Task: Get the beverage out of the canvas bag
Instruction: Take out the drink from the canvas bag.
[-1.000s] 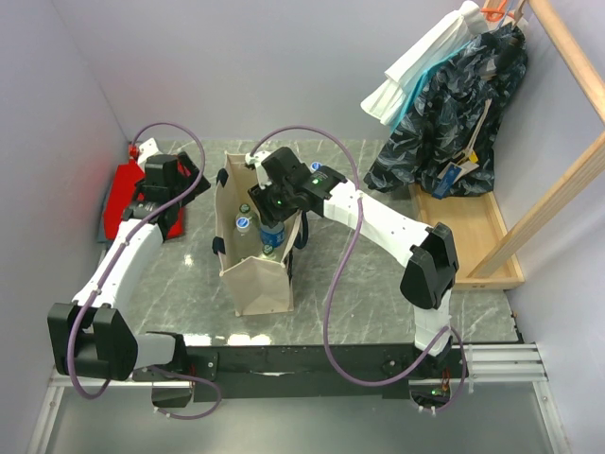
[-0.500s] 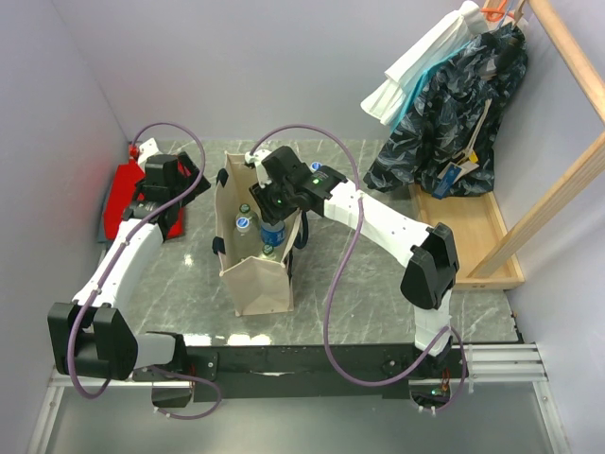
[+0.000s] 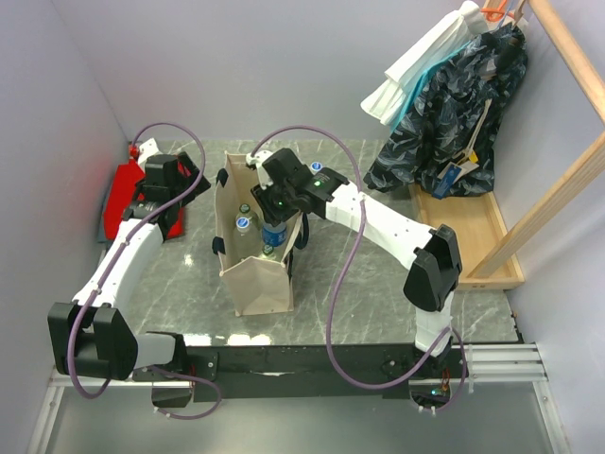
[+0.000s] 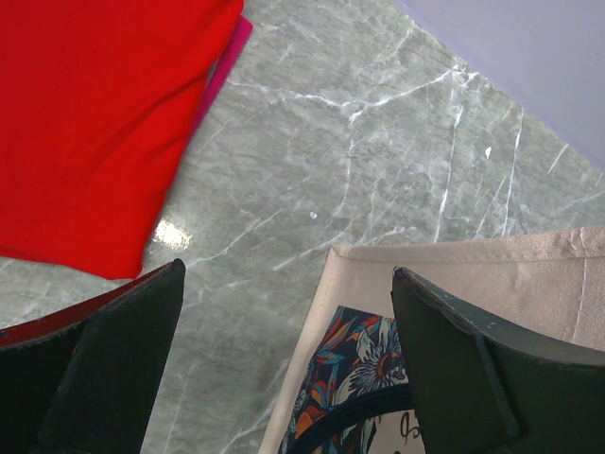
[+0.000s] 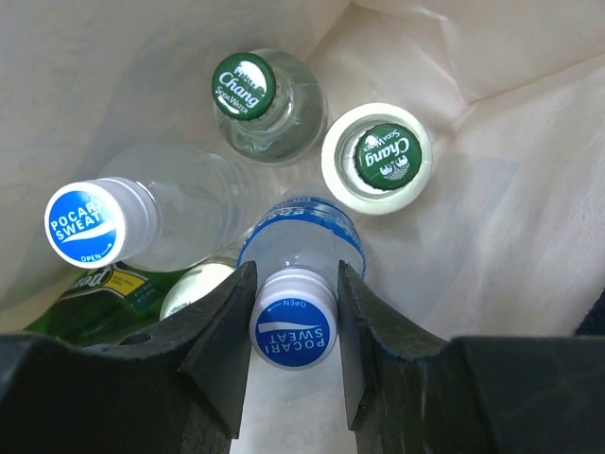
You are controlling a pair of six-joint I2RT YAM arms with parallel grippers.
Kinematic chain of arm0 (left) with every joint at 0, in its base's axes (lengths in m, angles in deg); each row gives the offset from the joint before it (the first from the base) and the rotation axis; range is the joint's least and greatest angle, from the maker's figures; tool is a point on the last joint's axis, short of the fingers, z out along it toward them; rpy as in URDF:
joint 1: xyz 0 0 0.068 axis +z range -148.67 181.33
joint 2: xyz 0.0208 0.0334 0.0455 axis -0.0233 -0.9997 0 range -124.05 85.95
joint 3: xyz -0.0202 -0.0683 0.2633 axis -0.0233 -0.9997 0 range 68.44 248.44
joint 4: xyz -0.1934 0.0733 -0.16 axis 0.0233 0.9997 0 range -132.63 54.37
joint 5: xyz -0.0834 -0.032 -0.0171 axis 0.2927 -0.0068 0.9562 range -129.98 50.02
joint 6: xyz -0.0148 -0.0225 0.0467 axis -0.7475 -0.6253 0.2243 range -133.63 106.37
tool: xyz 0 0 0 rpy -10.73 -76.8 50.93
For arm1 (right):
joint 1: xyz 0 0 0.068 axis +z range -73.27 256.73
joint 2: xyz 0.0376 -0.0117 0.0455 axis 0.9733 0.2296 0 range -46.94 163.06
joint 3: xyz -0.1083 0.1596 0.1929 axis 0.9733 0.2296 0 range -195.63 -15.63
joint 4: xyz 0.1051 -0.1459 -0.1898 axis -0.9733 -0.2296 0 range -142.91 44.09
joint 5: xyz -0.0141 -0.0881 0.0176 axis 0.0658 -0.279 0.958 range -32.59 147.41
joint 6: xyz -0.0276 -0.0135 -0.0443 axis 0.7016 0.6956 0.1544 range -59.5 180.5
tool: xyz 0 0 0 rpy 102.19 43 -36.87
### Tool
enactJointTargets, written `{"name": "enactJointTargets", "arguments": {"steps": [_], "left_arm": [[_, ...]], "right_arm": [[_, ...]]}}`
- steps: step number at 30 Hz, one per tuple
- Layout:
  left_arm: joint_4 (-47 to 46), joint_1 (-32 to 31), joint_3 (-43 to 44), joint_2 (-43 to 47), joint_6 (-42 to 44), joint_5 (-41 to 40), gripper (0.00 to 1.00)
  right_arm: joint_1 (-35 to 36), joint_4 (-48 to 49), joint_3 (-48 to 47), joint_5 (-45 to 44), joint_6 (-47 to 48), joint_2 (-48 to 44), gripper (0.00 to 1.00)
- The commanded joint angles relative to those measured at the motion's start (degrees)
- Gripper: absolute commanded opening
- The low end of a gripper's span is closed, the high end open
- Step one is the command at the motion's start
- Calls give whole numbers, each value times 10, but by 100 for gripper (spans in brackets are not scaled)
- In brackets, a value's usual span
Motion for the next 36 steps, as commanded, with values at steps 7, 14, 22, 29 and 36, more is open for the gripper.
{"name": "enactJointTargets", "arguments": {"steps": [7, 14, 22, 29, 36], "left_arm": [[-11, -1, 16, 5, 3, 3, 96], [-12, -1, 17, 2, 3, 5, 96], [-11, -2, 18, 4, 2, 2, 96], [-9, -2, 18, 5, 1, 3, 96], [-8, -1, 15, 9, 2, 2, 96]], "right_arm": [[6, 37, -61, -34, 15, -46, 0], [9, 37, -87, -38, 18, -44, 0], [16, 28, -107, -48, 22, -50, 0], [20, 30, -115, -58, 25, -64, 0], [25, 32, -122, -61, 26, -73, 0]]}}
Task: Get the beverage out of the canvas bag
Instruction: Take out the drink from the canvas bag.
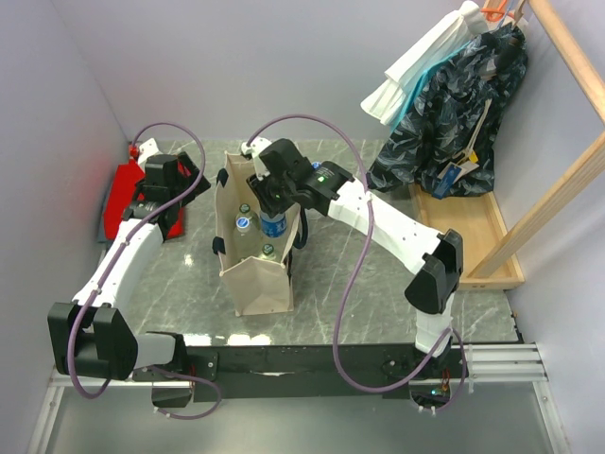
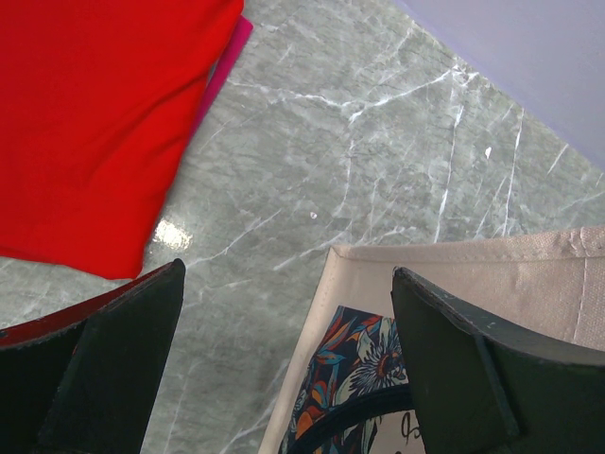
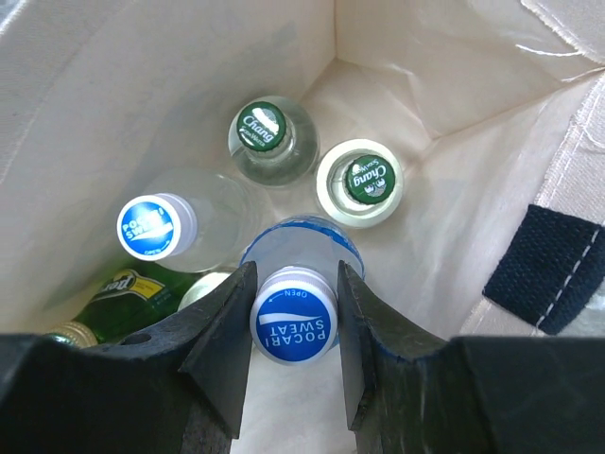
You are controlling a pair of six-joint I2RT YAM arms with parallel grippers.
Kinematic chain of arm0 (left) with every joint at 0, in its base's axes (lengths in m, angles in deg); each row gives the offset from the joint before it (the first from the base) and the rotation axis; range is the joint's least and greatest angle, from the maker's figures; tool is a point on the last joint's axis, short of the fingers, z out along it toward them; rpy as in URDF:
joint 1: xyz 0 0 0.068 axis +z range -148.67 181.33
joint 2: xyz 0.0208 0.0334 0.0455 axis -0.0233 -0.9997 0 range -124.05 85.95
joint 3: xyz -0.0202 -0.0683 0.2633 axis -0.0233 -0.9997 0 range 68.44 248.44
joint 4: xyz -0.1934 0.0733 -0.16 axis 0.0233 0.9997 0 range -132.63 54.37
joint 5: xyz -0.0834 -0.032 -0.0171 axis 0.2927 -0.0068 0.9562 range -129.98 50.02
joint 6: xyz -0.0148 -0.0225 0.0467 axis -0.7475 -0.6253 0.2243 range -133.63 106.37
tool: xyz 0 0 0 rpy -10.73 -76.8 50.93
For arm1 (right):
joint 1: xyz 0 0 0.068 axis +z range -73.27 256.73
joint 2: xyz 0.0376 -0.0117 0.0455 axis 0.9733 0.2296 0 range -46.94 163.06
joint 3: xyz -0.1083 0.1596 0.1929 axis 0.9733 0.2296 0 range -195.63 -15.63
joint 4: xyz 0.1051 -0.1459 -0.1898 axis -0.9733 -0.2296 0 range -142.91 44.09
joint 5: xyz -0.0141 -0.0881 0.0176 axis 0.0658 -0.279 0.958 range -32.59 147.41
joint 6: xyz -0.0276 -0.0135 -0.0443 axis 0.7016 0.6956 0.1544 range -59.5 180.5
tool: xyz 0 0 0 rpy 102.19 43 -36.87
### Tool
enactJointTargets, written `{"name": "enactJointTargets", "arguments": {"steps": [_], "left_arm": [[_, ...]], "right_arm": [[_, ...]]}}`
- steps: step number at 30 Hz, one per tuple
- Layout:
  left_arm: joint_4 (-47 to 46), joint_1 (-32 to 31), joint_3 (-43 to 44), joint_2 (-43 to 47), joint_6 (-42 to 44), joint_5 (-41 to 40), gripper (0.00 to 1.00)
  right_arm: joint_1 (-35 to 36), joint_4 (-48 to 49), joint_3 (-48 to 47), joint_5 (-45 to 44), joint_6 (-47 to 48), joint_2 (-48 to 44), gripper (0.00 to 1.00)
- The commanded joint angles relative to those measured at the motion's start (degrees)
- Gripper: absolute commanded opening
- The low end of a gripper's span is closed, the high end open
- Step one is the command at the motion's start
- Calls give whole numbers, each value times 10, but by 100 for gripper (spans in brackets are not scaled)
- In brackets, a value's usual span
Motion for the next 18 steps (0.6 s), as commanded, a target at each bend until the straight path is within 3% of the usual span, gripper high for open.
{"name": "enactJointTargets", "arguments": {"steps": [1, 18], "left_arm": [[-9, -1, 15, 9, 3, 2, 96], [-9, -1, 16, 7, 3, 2, 96]], "right_arm": [[7, 63, -54, -20, 11, -68, 0], [13, 68, -94, -33, 38, -79, 0]]}}
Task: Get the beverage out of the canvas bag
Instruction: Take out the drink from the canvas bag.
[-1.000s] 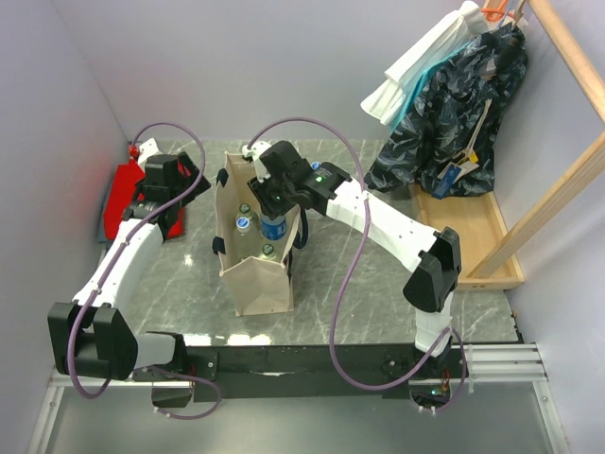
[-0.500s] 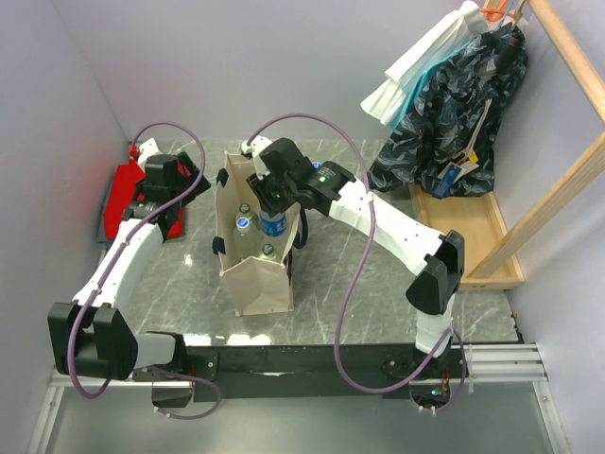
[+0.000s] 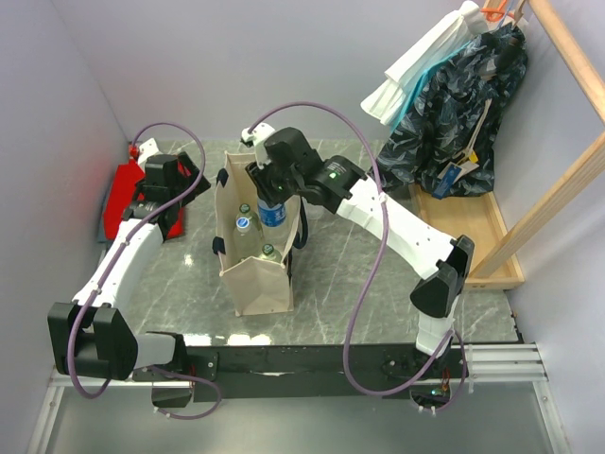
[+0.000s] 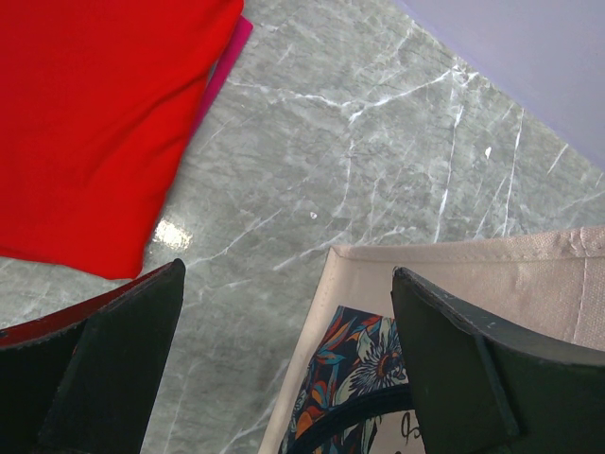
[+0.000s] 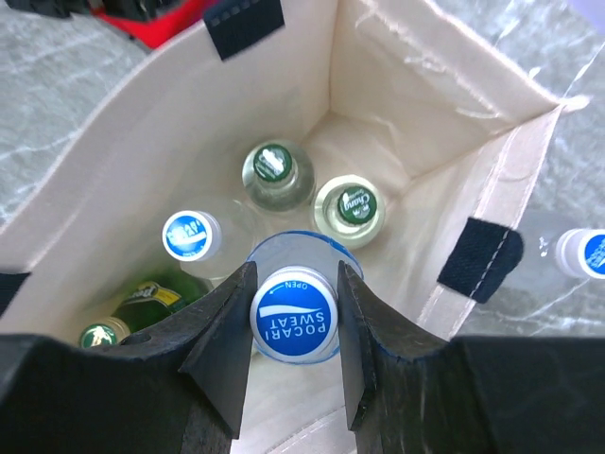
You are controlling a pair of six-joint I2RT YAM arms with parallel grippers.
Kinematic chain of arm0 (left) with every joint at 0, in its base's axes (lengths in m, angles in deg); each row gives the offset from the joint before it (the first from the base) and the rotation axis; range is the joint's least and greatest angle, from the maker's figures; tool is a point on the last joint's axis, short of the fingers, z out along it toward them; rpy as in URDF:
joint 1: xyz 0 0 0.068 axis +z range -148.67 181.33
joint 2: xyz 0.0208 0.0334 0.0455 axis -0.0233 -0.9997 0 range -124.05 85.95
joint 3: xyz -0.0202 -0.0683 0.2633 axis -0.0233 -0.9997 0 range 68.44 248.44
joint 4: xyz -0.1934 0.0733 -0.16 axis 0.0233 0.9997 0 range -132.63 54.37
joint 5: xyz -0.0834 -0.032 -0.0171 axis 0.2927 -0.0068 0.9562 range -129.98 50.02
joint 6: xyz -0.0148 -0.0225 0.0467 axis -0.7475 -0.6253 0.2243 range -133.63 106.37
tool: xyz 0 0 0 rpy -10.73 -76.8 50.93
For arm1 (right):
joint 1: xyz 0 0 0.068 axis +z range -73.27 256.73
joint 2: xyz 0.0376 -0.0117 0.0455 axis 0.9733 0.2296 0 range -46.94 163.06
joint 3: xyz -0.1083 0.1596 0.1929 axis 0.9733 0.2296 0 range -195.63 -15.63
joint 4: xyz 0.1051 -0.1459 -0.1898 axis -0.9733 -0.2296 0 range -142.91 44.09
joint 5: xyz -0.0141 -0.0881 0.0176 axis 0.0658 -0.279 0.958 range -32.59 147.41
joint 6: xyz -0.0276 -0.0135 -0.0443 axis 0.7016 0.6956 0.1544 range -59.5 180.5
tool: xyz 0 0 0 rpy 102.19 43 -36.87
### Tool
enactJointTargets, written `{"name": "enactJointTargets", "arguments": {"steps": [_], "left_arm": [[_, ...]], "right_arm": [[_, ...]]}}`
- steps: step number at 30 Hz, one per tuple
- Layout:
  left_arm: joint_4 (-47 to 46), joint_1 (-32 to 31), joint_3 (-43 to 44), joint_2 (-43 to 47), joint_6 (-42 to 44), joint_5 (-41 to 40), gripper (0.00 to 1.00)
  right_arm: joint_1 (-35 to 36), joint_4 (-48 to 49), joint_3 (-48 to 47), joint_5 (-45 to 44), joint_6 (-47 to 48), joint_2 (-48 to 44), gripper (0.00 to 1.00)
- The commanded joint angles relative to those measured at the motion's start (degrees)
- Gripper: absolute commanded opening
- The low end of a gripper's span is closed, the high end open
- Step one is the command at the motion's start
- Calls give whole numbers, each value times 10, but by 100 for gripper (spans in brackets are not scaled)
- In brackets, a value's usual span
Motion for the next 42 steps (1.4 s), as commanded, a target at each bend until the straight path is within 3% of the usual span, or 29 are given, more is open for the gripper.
{"name": "enactJointTargets", "arguments": {"steps": [1, 42], "left_arm": [[-9, -1, 16, 9, 3, 2, 96], [-9, -2, 16, 12, 2, 5, 96]], "right_arm": [[6, 71, -51, -24, 24, -56, 0], [17, 146, -64, -72, 51, -118, 0]]}}
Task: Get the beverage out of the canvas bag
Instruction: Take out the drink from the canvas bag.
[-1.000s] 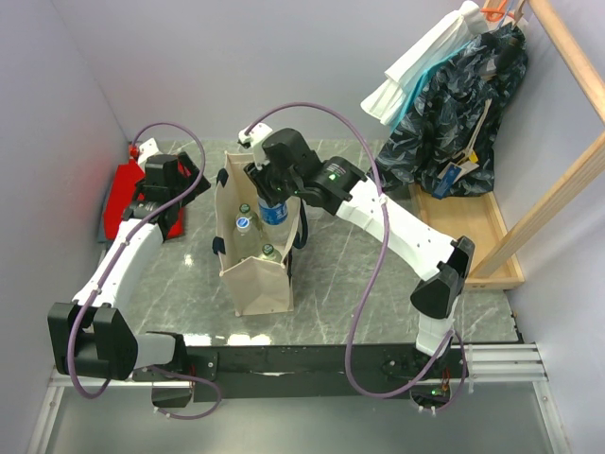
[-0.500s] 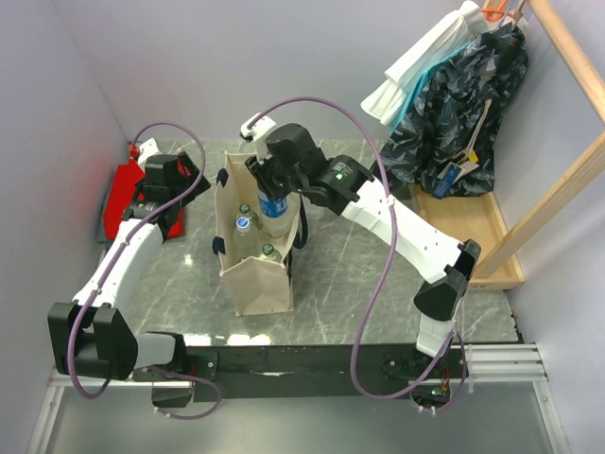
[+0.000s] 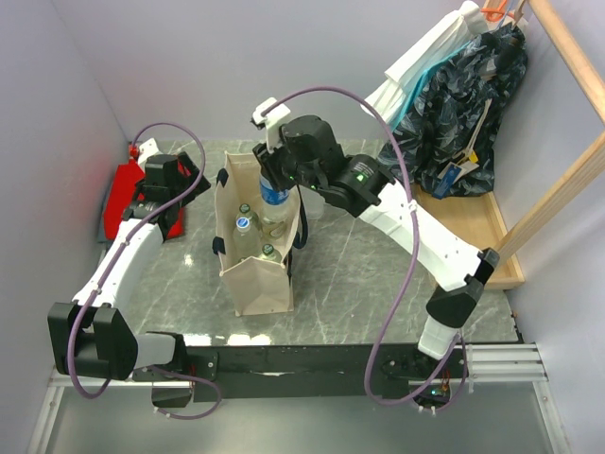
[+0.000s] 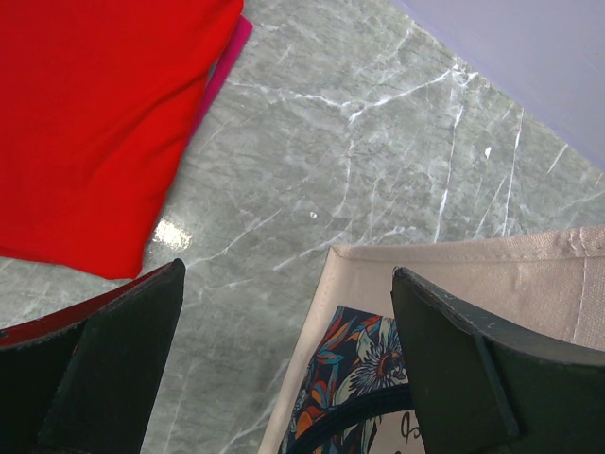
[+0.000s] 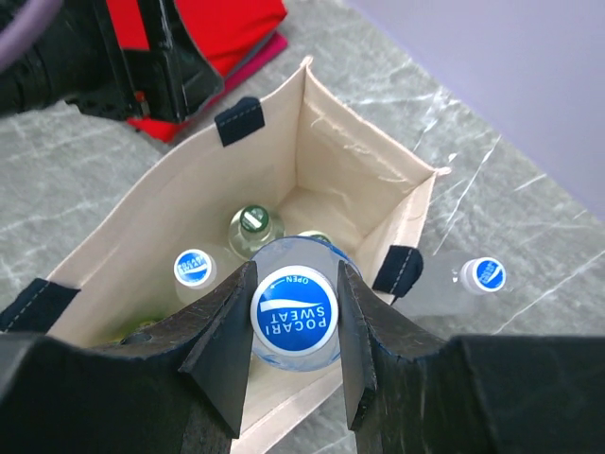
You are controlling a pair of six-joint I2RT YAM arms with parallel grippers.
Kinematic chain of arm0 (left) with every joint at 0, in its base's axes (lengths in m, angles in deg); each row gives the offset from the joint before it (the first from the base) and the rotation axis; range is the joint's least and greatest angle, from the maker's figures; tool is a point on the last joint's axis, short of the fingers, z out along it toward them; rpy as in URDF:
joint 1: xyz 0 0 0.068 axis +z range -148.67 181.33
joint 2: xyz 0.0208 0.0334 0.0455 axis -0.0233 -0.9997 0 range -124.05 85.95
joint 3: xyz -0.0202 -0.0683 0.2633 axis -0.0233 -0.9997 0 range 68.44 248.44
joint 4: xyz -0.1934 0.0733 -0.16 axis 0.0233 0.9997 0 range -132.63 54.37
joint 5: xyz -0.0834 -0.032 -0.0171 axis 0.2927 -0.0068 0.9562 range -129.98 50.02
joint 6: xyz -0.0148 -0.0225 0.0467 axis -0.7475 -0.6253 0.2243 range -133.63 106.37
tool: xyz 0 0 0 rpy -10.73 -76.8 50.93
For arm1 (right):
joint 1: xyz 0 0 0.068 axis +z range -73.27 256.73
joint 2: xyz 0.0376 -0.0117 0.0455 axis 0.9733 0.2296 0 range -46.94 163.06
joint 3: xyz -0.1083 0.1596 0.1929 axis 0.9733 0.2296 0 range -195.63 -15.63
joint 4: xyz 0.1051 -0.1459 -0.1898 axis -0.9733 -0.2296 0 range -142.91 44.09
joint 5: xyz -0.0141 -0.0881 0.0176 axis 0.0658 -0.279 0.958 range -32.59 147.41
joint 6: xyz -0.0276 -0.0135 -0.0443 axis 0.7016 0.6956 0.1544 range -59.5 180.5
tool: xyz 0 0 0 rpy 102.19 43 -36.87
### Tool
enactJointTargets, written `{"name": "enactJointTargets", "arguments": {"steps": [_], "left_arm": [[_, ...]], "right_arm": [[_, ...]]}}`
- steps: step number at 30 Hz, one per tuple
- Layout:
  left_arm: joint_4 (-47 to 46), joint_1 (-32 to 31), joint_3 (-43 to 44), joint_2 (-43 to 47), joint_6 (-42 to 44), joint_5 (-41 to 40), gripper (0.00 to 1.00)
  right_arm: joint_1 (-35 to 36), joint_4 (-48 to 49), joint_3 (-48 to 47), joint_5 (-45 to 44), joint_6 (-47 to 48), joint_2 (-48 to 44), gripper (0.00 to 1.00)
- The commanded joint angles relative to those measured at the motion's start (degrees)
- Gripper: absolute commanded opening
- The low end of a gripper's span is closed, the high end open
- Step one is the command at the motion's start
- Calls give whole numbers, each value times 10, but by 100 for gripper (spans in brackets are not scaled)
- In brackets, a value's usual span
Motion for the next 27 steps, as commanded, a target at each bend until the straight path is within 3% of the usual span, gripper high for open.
{"name": "enactJointTargets", "arguments": {"steps": [1, 27], "left_arm": [[-10, -2, 16, 13, 2, 5, 96], [-12, -2, 21, 9, 0, 13, 96]], "right_arm": [[4, 107, -48, -24, 16, -57, 0], [7, 162, -72, -77, 63, -96, 0]]}}
